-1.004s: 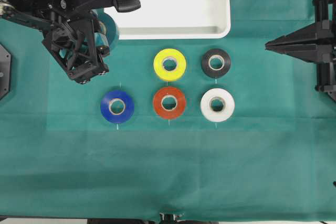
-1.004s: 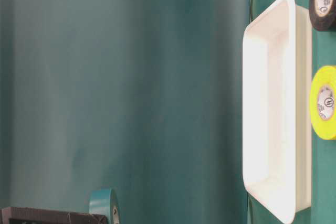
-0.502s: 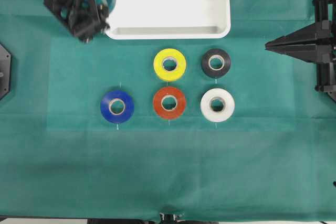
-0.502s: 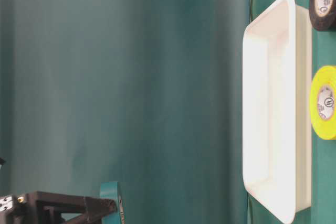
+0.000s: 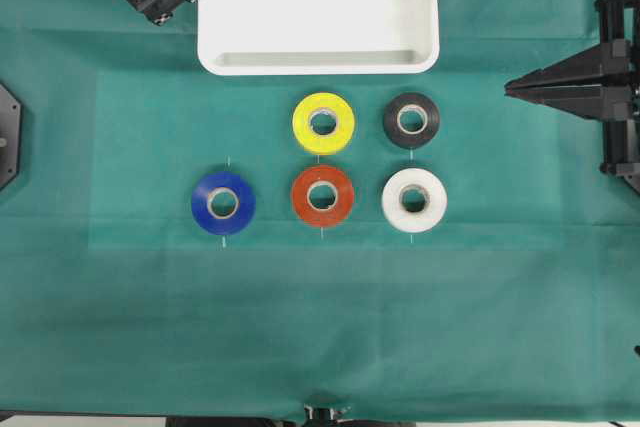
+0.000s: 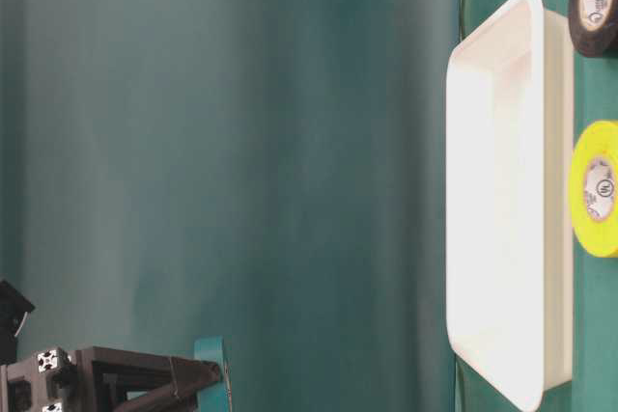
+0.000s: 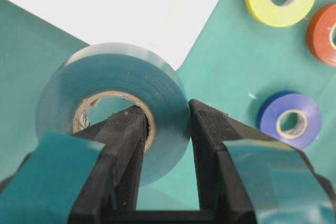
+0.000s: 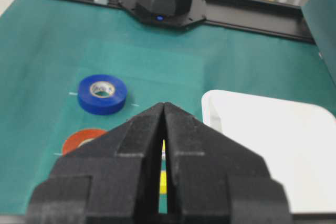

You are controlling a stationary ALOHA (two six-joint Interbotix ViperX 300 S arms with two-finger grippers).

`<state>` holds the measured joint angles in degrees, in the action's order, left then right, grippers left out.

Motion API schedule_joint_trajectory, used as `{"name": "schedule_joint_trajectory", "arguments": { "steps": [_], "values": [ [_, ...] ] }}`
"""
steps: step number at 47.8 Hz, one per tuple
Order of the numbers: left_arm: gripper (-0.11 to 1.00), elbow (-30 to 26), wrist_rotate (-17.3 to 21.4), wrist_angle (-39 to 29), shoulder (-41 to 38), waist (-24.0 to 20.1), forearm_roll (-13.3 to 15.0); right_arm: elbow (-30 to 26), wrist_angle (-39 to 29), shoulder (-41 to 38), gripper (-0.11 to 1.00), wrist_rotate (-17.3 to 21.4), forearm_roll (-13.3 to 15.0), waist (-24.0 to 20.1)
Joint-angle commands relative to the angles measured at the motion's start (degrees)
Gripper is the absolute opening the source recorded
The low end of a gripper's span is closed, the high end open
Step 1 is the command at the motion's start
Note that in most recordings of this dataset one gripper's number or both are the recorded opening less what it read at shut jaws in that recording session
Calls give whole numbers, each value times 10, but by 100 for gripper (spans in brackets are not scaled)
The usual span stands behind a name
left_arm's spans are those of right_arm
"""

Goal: Place the tape from the fixed location into the white case.
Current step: 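Lift the teal roll with the left gripper off the table, then carry the teal roll with the left gripper over the white tray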

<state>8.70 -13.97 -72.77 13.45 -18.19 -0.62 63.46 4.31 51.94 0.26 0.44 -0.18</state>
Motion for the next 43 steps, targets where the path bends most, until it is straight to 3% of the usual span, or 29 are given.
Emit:
{"name": "schedule_joint_trajectory", "arguments": {
  "steps": [1, 18, 43],
  "values": [
    [22, -18, 0, 4, 14, -2, -2, -18, 2, -2, 0, -1, 1, 1],
    [22, -47, 3, 23, -32, -2, -2, -18, 2, -2, 0, -1, 1, 1],
    [22, -176, 59, 39, -148, 1, -2, -18, -2, -1, 0, -5, 1, 1]
  ]
}}
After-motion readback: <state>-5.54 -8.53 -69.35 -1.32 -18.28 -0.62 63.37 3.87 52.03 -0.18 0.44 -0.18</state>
